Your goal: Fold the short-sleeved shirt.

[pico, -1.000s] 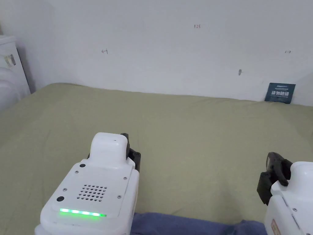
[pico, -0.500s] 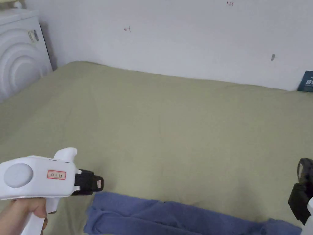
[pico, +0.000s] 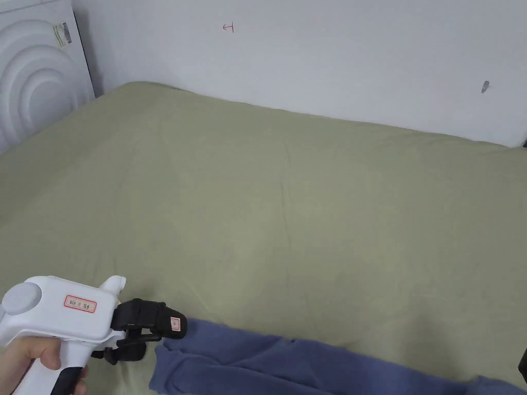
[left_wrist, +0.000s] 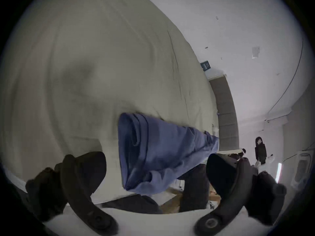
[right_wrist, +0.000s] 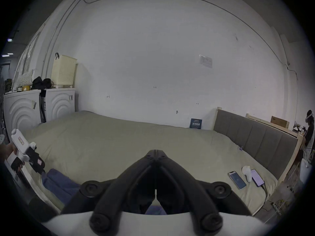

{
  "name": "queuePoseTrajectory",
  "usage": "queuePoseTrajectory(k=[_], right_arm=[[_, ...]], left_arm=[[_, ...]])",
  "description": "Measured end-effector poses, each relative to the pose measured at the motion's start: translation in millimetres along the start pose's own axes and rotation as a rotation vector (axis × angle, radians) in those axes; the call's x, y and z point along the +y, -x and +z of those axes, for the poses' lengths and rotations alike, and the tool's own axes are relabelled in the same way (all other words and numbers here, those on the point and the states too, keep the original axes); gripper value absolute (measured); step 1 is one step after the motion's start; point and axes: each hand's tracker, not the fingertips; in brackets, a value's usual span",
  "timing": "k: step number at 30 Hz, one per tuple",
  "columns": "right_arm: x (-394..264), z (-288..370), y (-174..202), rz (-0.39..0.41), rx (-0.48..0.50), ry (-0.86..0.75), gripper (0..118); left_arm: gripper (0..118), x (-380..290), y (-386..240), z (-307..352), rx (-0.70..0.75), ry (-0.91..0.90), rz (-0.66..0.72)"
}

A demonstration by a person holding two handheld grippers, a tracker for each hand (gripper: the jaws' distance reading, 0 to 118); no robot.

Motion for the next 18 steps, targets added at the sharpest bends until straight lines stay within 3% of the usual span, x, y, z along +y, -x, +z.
queuePoseTrajectory(k=[4, 8, 12, 15, 16, 18], right_arm=[[-0.3, -1.5, 1.1, 0.007, -0.003, 0.006, 2], [-0.1, -2.0, -0.8, 0.009, -0.006, 0.008, 2], [0.5, -0.7, -5.7, -0.001, -0.015, 0.014, 2], [0.5, 2.0, -9.3, -0.001, -0.021, 0.012, 2], [1.2, 2.4, -10.9, -0.002, -0.02, 0.012, 2], [2.7, 5.1, -13.5, -0.01, -0.025, 0.005, 2]], left_arm=[[117, 27.3, 14.8, -8.5, -0.04, 0.023, 0.053], [112, 16.5, 11.1, -15.2, -0.21, 0.037, 0.14], [73, 10.9, 5.1, -25.4, -0.132, 0.028, 0.101], [32, 11.5, -2.4, -22.2, -0.051, 0.015, 0.092], [11, 10.8, -4.1, -21.0, -0.021, 0.009, 0.086], [8, 9.8, 0.5, -14.1, 0.02, -0.005, 0.073]])
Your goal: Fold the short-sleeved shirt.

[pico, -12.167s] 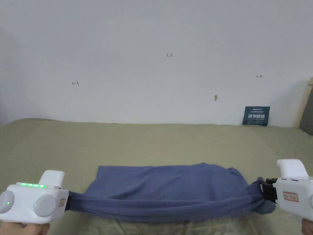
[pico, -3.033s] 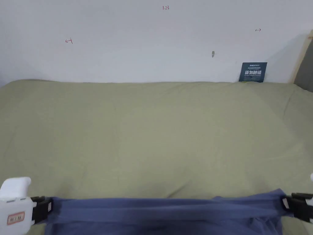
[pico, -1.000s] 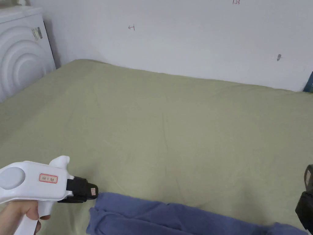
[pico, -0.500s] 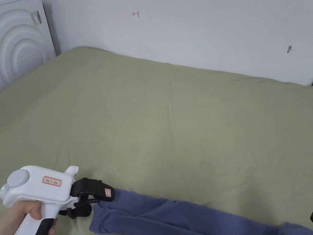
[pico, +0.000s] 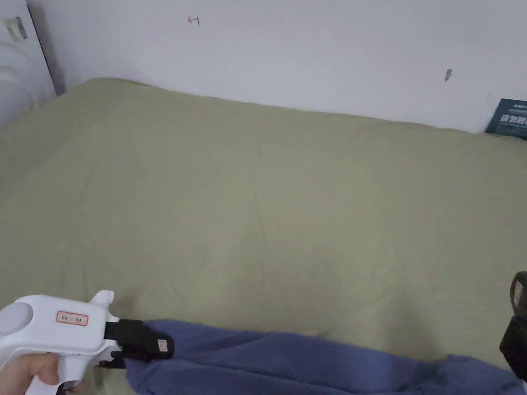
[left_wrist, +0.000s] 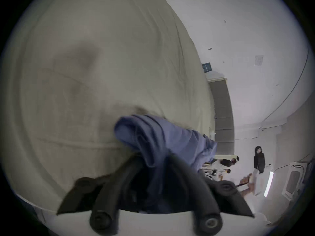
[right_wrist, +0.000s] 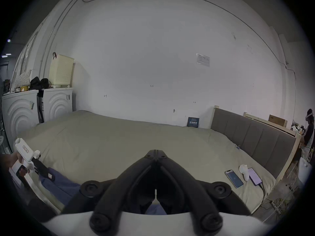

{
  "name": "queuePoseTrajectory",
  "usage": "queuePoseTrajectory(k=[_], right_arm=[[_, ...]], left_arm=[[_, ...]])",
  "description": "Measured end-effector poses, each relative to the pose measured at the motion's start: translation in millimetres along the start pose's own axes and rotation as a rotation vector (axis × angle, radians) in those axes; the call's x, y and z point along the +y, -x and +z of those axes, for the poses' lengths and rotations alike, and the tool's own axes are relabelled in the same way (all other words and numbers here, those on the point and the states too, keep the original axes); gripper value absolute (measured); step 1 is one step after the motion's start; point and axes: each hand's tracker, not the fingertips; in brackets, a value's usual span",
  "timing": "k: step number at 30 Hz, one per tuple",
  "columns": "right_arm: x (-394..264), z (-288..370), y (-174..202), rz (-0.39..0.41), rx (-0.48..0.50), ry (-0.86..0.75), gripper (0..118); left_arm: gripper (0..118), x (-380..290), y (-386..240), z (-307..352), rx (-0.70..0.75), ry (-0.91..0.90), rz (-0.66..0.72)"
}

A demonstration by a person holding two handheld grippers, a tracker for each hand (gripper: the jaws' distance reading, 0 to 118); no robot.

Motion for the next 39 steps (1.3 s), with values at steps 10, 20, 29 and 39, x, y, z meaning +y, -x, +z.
queuePoseTrajectory(k=[10, 20, 29, 39], right_arm=[[7.6, 9.0, -17.4, -0.031, -0.007, -0.025, 2], [15.1, 21.3, -29.1, -0.038, -0.002, -0.064, 2], [14.9, 36.4, -38.0, -0.05, 0.006, -0.076, 2], [1.6, 45.8, -54.9, -0.056, 0.018, -0.027, 2]], left_arm=[[7, 3.9, -9.8, 47.8, 0.013, -0.12, 0.034], [7, -4.0, -36.8, 128.2, 0.192, -0.244, -0.033], [7, -46.4, -179.6, 49.6, 0.366, -0.138, -0.348], [20, -68.8, -230.6, -123.8, 0.424, 0.028, -0.44]])
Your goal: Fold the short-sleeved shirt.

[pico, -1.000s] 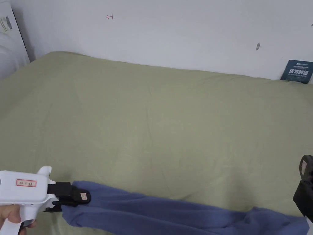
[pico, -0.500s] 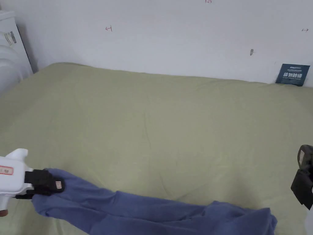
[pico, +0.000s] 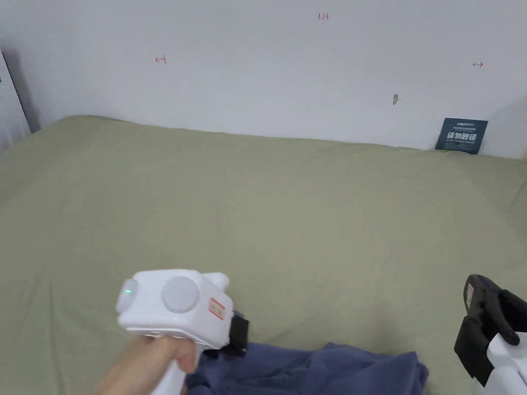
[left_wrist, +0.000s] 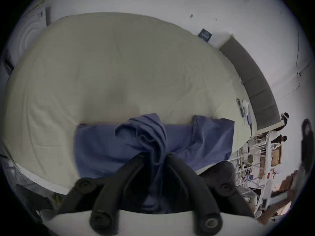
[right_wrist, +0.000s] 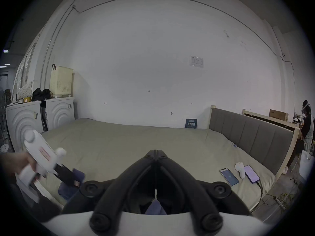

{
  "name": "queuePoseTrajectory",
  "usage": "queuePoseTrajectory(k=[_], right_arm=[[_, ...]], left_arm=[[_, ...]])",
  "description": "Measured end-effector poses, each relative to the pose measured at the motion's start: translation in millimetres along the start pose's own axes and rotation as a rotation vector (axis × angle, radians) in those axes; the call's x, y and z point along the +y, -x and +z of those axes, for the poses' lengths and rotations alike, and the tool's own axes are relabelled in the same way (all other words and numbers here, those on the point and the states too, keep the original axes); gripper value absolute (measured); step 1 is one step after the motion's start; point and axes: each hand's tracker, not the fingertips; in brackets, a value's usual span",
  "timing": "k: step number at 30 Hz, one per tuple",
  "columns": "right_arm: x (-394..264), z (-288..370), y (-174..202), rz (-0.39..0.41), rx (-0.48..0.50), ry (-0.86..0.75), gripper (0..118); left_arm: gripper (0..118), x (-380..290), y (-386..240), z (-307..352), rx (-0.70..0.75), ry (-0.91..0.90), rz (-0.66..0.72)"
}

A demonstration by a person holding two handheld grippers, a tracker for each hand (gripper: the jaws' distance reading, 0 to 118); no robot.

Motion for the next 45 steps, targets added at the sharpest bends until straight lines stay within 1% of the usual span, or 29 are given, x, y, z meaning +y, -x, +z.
queuePoseTrajectory(k=[1, 2, 3, 4, 7, 8, 9, 10, 11, 12, 13, 14, 15, 16, 18, 19, 21, 23, 24, 27, 30, 33, 35, 36, 38, 41, 43, 45], right_arm=[[-0.4, 0.4, -2.1, 0.0, 0.004, 0.004, 2], [-0.9, 0.3, -4.1, -0.001, 0.005, 0.012, 2], [-1.7, 0.0, -5.4, 0.0, 0.004, 0.019, 2], [-2.2, -0.1, -6.6, 0.004, 0.003, 0.025, 2], [-5.1, -0.2, -10.2, 0.006, -0.003, 0.033, 2], [-5.5, -1.9, -10.7, 0.002, -0.002, 0.045, 2], [-6.1, -2.6, -10.3, -0.006, 0.002, 0.048, 2], [-7.4, -3.9, -9.2, -0.013, 0.0, 0.049, 2], [-8.1, -5.2, -7.9, -0.015, 0.003, 0.054, 2], [-9.1, -6.3, -6.3, -0.019, 0.011, 0.059, 2], [-10.3, -6.5, -4.8, -0.021, 0.015, 0.062, 2], [-11.6, -6.7, -2.9, -0.021, 0.021, 0.064, 2], [-12.7, -7.6, -0.7, -0.019, 0.028, 0.068, 2], [-13.6, -8.9, 1.0, -0.019, 0.032, 0.072, 2], [-16.5, -11.4, 4.9, -0.022, 0.042, 0.083, 2], [-17.4, -12.1, 6.0, -0.023, 0.048, 0.089, 2], [-18.8, -11.0, 6.6, -0.018, 0.056, 0.102, 2], [-19.7, -10.4, 6.1, -0.003, 0.053, 0.108, 2], [-20.0, -10.5, 5.0, 0.0, 0.049, 0.111, 2], [-20.9, -11.1, -1.4, -0.004, 0.03, 0.116, 2], [-22.4, -14.2, -5.6, 0.0, 0.013, 0.124, 2], [-21.4, -19.3, -5.0, -0.005, 0.007, 0.132, 2], [-19.8, -20.9, -2.8, -0.005, 0.007, 0.126, 2], [-18.8, -22.2, -0.7, -0.006, 0.008, 0.123, 2], [-18.1, -24.9, 4.0, -0.004, 0.018, 0.121, 2], [-17.1, -29.7, 12.8, -0.001, 0.034, 0.115, 2], [-16.1, -32.0, 18.2, -0.003, 0.041, 0.114, 2], [-15.5, -34.4, 23.9, -0.007, 0.049, 0.115, 2]], left_arm=[[67, 0.3, -4.4, -12.4, -0.027, 0.011, -0.017], [106, -0.5, -9.7, -28.5, -0.069, 0.039, -0.036], [118, -2.0, -13.6, -39.2, -0.09, 0.062, -0.025], [111, 1.7, -21.4, -33.5, -0.087, 0.039, -0.007], [110, 10.1, -20.0, -15.1, -0.104, 0.047, 0.014], [110, -7.2, -11.4, -16.9, -0.103, 0.029, 0.014], [108, -10.0, -2.9, -6.8, -0.109, 0.012, 0.016], [103, -10.8, 6.4, 4.2, -0.122, -0.01, 0.026], [94, -11.1, 16.5, 13.9, -0.132, -0.016, 0.03], [78, -8.0, 35.6, 22.1, -0.177, -0.027, 0.035], [39, -9.5, 48.4, 27.9, -0.186, -0.037, 0.047], [4, -11.3, 62.6, 30.7, -0.176, -0.045, 0.067], [0, -13.6, 74.6, 29.7, -0.156, -0.052, 0.11], [0, -13.5, 82.8, 27.6, -0.144, -0.056, 0.138], [0, -14.5, 93.4, 16.3, -0.204, -0.047, 0.163], [0, -13.7, 93.8, 10.7, -0.215, -0.071, 0.159], [0, -15.0, 81.2, -6.3, -0.294, -0.042, 0.174], [0, -18.8, 65.2, -29.8, -0.34, 0.003, 0.192], [0, -20.7, 55.4, -41.7, -0.331, 0.029, 0.18], [0, -41.1, 30.6, -81.1, -0.388, 0.145, 0.157], [0, -51.8, 20.1, -93.6, -0.413, 0.145, 0.125], [0, -41.3, 22.5, -74.4, -0.385, 0.129, 0.114], [0, -34.3, 32.0, -45.1, -0.336, 0.042, 0.068], [0, -30.1, 40.6, -25.0, -0.341, 0.005, 0.065], [0, -26.2, 66.5, 10.7, -0.347, -0.072, 0.104], [0, -26.3, 111.4, 49.2, -0.241, -0.12, 0.123], [0, -30.0, 142.0, 56.7, -0.189, -0.124, 0.157], [0, -35.1, 160.0, 55.5, -0.171, -0.091, 0.205]])
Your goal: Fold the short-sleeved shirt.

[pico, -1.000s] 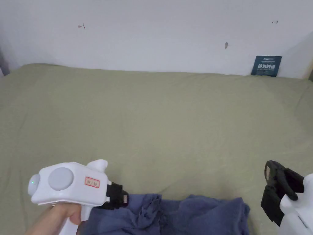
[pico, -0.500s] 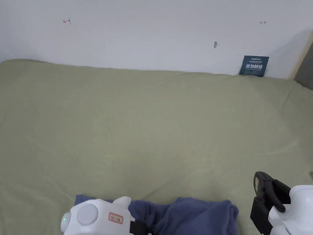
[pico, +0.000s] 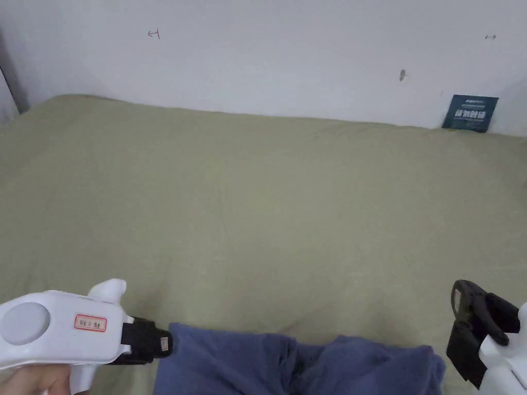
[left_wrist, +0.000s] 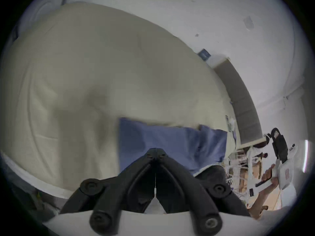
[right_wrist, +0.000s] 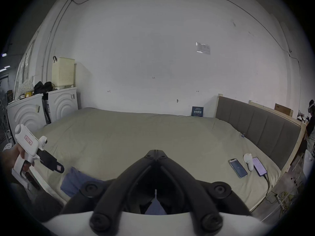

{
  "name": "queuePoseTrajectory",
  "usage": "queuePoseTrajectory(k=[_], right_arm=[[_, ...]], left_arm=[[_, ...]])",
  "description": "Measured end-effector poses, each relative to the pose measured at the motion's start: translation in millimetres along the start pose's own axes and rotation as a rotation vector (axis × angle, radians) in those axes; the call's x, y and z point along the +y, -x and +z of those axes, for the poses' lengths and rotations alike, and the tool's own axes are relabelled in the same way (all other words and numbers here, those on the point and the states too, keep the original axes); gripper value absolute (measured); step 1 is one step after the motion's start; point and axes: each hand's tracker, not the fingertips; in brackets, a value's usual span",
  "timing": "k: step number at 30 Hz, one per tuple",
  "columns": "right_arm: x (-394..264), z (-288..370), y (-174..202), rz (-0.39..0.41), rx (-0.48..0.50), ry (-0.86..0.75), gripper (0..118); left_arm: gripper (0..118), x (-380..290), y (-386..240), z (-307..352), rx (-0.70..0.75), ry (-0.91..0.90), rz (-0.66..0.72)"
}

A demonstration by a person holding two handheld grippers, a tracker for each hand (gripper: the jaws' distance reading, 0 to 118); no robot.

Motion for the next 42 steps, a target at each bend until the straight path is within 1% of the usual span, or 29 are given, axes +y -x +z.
queuePoseTrajectory(k=[2, 3, 4, 5, 6, 7, 8, 10, 11, 15, 16, 17, 18, 19, 20, 21, 22, 23, 24, 27, 30, 31, 34, 36, 38, 40, 42], right_arm=[[0.0, -1.0, 4.6, 0.0, 0.007, 0.002, 2], [0.2, -1.3, 6.9, 0.003, 0.01, 0.005, 2], [0.2, -1.0, 8.4, 0.007, 0.015, 0.008, 2], [0.3, -1.1, 10.3, 0.015, 0.018, 0.01, 2], [0.3, -1.9, 11.9, 0.021, 0.019, 0.011, 2], [0.8, -2.8, 12.7, 0.025, 0.021, 0.014, 2], [1.3, -3.2, 12.9, 0.029, 0.025, 0.019, 2], [1.3, -3.0, 13.3, 0.037, 0.023, 0.016, 2], [1.8, -3.5, 13.4, 0.04, 0.021, 0.016, 2], [3.6, -5.2, 12.2, 0.055, 0.01, 0.024, 2], [3.9, -5.3, 11.5, 0.054, 0.008, 0.024, 2], [4.5, -5.4, 10.5, 0.053, 0.006, 0.024, 2], [4.9, -5.0, 10.0, 0.052, 0.003, 0.023, 2], [5.2, -4.3, 9.6, 0.054, -0.002, 0.022, 2], [4.9, -2.7, 8.4, 0.055, -0.004, 0.021, 2], [5.1, -1.2, 7.0, 0.052, -0.006, 0.02, 2], [5.4, -0.2, 5.8, 0.048, -0.006, 0.02, 2], [5.6, 0.2, 5.0, 0.049, -0.006, 0.02, 2], [5.9, 1.1, 4.2, 0.052, -0.009, 0.021, 2], [9.2, 3.4, 0.2, 0.042, -0.01, 0.007, 2], [12.7, 3.9, -1.4, 0.036, -0.008, -0.007, 2], [14.1, 4.3, -1.6, 0.033, -0.006, -0.014, 2], [16.6, 4.2, -1.5, 0.03, 0.007, -0.027, 2], [17.1, 3.6, -1.7, 0.027, 0.016, -0.034, 2], [17.4, 3.6, -2.0, 0.023, 0.022, -0.039, 2], [17.5, 5.9, -2.3, 0.011, 0.024, -0.044, 2], [17.2, 10.3, -4.1, 0.003, 0.028, -0.047, 2]], left_arm=[[2, -1.0, 14.0, -3.4, -0.013, 0.009, 0.003], [22, -1.1, 18.4, -7.8, -0.029, 0.028, 0.012], [75, -1.6, 22.6, -11.0, -0.046, 0.03, 0.025], [109, -2.1, 27.1, -17.0, -0.095, 0.041, 0.057], [118, -2.3, 31.3, -26.3, -0.147, 0.076, 0.073], [118, -0.3, 37.2, -34.1, -0.163, 0.098, 0.086], [118, 2.0, 40.3, -38.4, -0.178, 0.074, 0.108], [117, 3.7, 43.8, -50.8, -0.17, 0.092, 0.108], [117, 4.5, 48.0, -58.2, -0.198, 0.091, 0.116], [117, 6.1, 49.8, -79.0, -0.414, 0.117, 0.187], [116, 5.7, 49.9, -84.9, -0.444, 0.136, 0.2], [113, 4.6, 49.9, -92.3, -0.475, 0.161, 0.219], [104, 3.0, 49.0, -95.2, -0.465, 0.149, 0.222], [83, 2.3, 48.4, -99.3, -0.448, 0.148, 0.212], [52, 1.6, 49.1, -101.2, -0.392, 0.16, 0.202], [14, 0.7, 47.7, -103.6, -0.299, 0.173, 0.185], [14, -0.8, 50.0, -103.0, -0.28, 0.168, 0.171], [13, -2.2, 47.4, -98.7, -0.333, 0.165, 0.186], [13, -1.9, 48.0, -92.4, -0.357, 0.145, 0.235], [13, 2.2, 51.6, -64.9, -0.328, 0.073, 0.22], [13, 6.3, 67.6, -23.0, -0.276, -0.007, 0.257], [13, 3.9, 63.1, -2.3, -0.247, -0.025, 0.252], [13, 1.7, 55.4, 52.3, -0.066, -0.1, 0.194], [13, 3.5, 35.1, 76.6, 0.067, -0.134, 0.123], [13, 1.4, 7.4, 84.3, 0.132, -0.11, 0.069], [13, 3.6, -17.8, 79.7, 0.153, -0.111, 0.018], [13, 1.2, -57.1, 70.5, 0.202, -0.095, -0.011]])
